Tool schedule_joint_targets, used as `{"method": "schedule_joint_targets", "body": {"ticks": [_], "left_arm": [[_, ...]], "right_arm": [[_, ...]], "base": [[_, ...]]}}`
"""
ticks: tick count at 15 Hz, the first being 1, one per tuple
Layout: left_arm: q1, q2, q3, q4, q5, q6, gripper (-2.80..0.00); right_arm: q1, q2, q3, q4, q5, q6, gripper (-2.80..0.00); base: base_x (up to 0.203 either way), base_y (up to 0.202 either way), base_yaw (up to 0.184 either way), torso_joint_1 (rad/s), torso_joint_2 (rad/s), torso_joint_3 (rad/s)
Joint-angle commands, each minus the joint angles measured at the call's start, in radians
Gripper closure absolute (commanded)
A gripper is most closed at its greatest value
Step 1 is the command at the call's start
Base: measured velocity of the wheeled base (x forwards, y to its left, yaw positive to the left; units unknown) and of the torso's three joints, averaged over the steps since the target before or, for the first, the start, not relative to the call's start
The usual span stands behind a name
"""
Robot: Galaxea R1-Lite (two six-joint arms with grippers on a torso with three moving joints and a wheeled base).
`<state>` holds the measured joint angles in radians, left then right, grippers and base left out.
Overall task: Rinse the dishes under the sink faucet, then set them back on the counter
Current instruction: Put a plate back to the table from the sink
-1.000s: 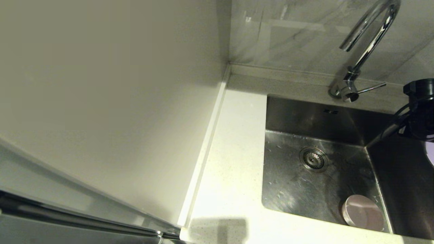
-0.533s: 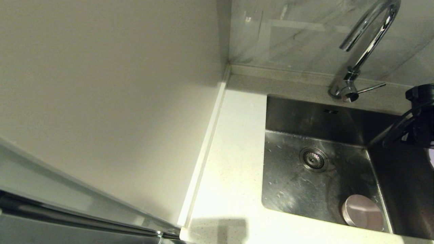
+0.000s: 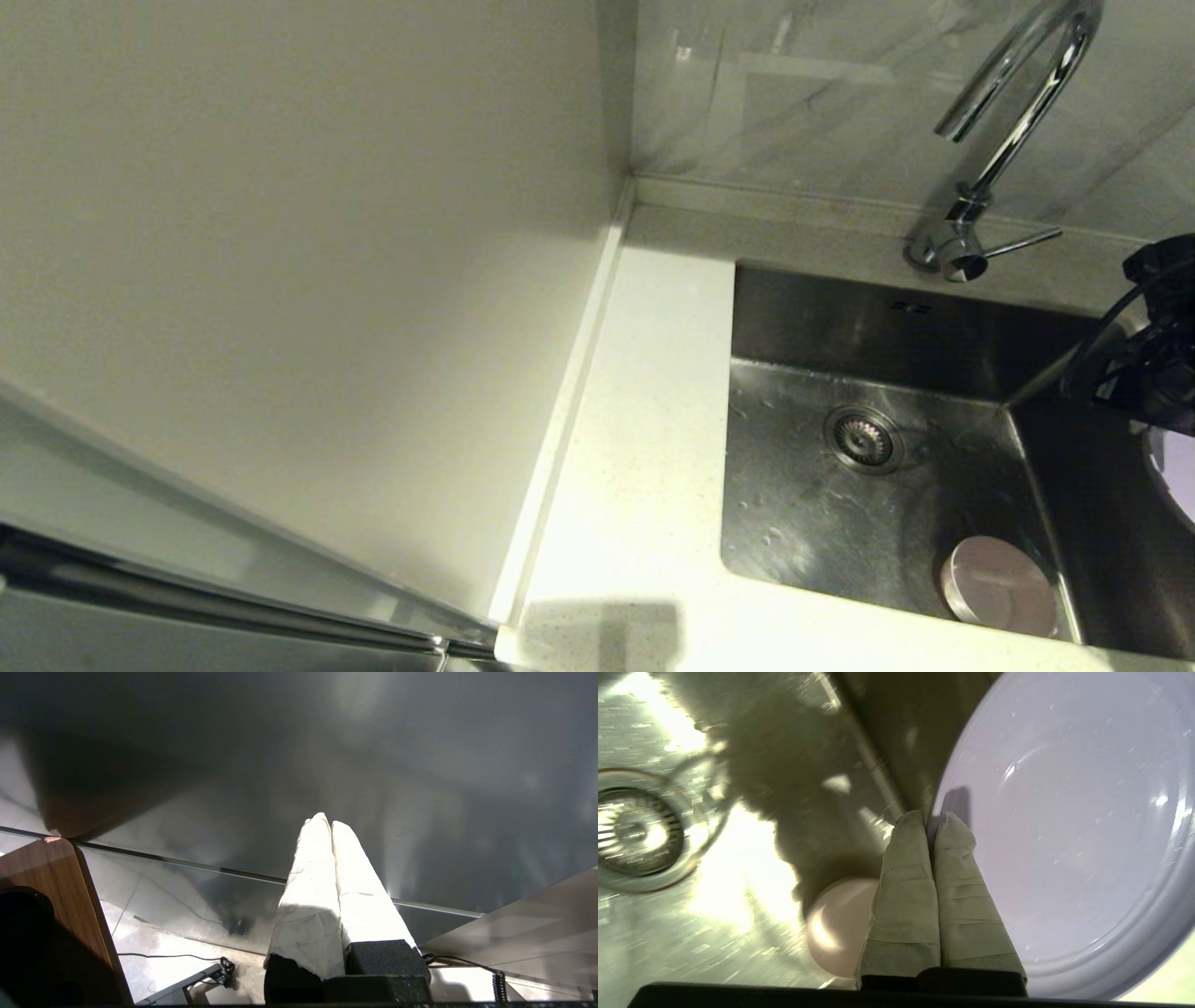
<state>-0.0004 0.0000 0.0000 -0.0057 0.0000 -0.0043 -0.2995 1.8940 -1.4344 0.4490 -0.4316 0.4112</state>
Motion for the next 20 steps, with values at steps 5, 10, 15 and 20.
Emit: {"method": "schedule_joint_targets", "body": {"ticks": [5, 10, 15, 20], "left_arm": [[0.000, 0.000, 0.003, -0.001, 0.000, 0.000, 0.00], [0.000, 0.000, 0.003, -0.002, 0.000, 0.000, 0.00], [-0.001, 0.000, 0.003, -0.002, 0.000, 0.000, 0.00], [0.000, 0.000, 0.003, -0.001, 0.000, 0.000, 0.00]], "right_arm": [[-0.035, 0.026, -0.073, 0.017, 0.020, 0.014, 0.00], [-0.035, 0.066, -0.106, -0.033, 0.012, 0.012, 0.00], [-0.035, 0.101, -0.134, -0.064, -0.006, 0.008, 0.00], [-0.047, 0.122, -0.175, -0.070, -0.013, 0.008, 0.00]], "base": [[0.000, 0.000, 0.000, 0.000, 0.00, 0.000], [0.000, 0.000, 0.000, 0.000, 0.00, 0.000], [0.000, 0.000, 0.000, 0.000, 0.00, 0.000], [0.000, 0.000, 0.000, 0.000, 0.00, 0.000]]}}
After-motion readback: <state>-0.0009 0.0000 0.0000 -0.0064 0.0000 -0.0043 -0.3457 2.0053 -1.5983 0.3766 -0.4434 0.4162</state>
